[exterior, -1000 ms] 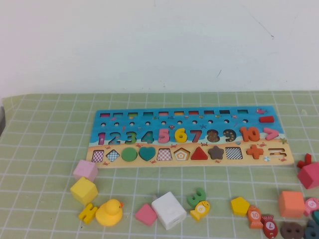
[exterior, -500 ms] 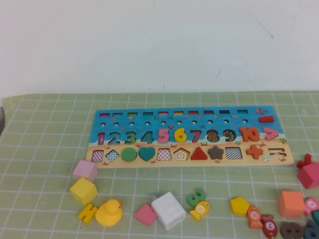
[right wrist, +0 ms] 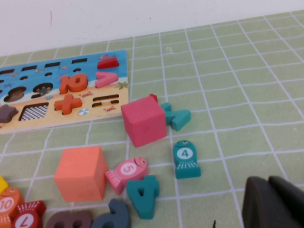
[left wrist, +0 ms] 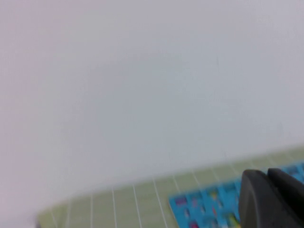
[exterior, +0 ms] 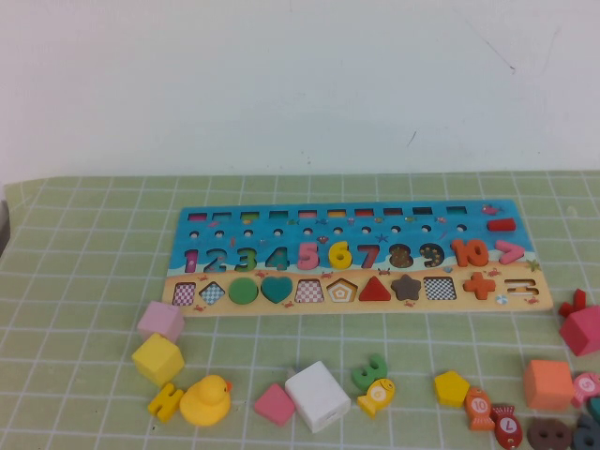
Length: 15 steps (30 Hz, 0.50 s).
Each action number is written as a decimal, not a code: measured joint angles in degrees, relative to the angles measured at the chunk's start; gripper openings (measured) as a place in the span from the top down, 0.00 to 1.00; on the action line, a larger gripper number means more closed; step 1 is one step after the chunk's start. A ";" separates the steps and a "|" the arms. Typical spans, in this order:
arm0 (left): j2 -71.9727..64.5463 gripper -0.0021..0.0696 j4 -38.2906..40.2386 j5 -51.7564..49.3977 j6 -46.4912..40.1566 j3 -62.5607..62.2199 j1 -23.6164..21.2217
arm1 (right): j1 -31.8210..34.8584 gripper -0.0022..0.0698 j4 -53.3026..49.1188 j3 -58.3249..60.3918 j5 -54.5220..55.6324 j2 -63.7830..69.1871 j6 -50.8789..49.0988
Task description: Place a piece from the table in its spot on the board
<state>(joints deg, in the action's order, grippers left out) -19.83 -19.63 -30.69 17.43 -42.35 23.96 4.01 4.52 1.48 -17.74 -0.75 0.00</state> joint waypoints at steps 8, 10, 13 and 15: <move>11.23 0.97 11.37 19.89 -5.84 21.72 -13.22 | 0.00 0.97 0.00 0.00 0.00 0.00 0.00; 13.79 0.97 13.15 20.20 -6.00 26.43 -15.35 | 0.00 0.97 0.00 0.00 0.00 0.00 0.00; 17.56 0.97 16.98 20.42 -8.18 33.58 -18.40 | 0.00 0.97 0.00 0.00 0.00 0.00 0.00; 19.66 0.97 19.27 20.52 -10.16 37.84 -20.05 | 0.00 0.97 0.00 0.00 0.00 0.00 0.00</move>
<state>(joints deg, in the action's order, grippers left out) -0.17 -0.36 -10.17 7.26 -4.51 3.91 4.01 4.52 1.48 -17.74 -0.75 0.00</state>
